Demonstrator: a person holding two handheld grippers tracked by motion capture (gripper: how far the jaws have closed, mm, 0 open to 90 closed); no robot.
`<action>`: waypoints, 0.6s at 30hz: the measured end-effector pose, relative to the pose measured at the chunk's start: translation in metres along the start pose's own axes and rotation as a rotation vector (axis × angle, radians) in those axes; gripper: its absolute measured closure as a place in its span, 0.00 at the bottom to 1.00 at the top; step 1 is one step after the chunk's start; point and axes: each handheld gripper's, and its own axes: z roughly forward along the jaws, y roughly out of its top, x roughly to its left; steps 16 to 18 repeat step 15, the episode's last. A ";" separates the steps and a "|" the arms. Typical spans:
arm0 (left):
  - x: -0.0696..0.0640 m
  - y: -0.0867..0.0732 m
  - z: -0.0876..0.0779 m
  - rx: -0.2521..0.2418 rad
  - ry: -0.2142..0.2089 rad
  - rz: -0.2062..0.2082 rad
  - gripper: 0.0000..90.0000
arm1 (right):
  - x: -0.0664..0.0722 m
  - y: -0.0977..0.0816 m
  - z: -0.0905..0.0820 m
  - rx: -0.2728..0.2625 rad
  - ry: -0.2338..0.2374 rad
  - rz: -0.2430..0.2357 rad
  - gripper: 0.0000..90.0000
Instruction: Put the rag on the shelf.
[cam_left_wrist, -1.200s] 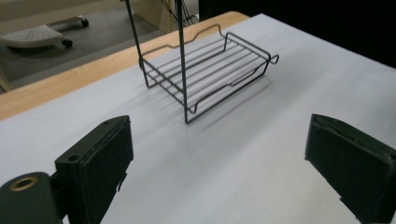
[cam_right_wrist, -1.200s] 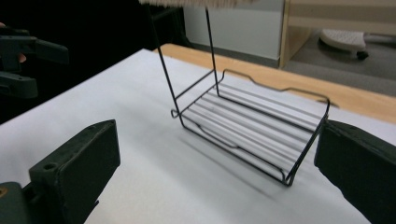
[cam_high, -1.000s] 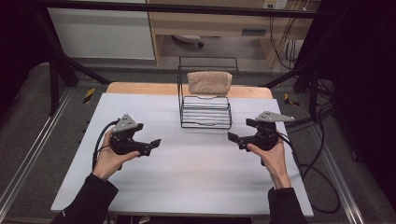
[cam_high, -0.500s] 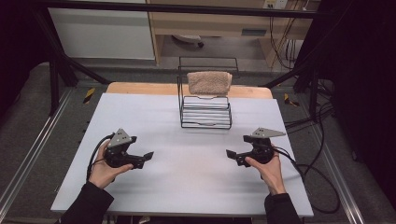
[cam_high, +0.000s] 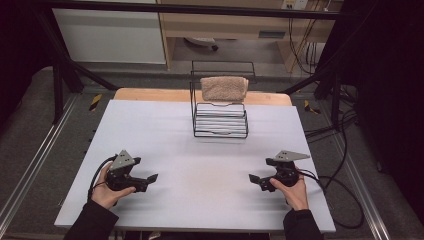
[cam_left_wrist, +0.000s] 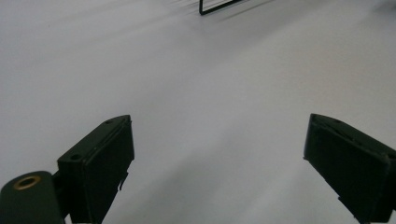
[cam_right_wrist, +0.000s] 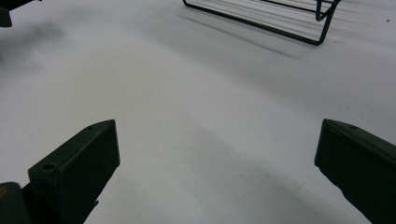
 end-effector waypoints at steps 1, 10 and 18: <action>0.001 -0.001 -0.001 0.000 0.001 -0.001 0.09 | -0.001 -0.002 -0.001 -0.003 0.001 -0.001 0.01; 0.004 -0.014 -0.006 0.015 0.007 0.007 0.08 | -0.004 -0.015 -0.008 0.006 -0.010 0.007 0.01; 0.008 -0.017 -0.007 0.015 0.010 -0.004 0.08 | -0.006 -0.021 -0.012 0.005 -0.010 0.019 0.01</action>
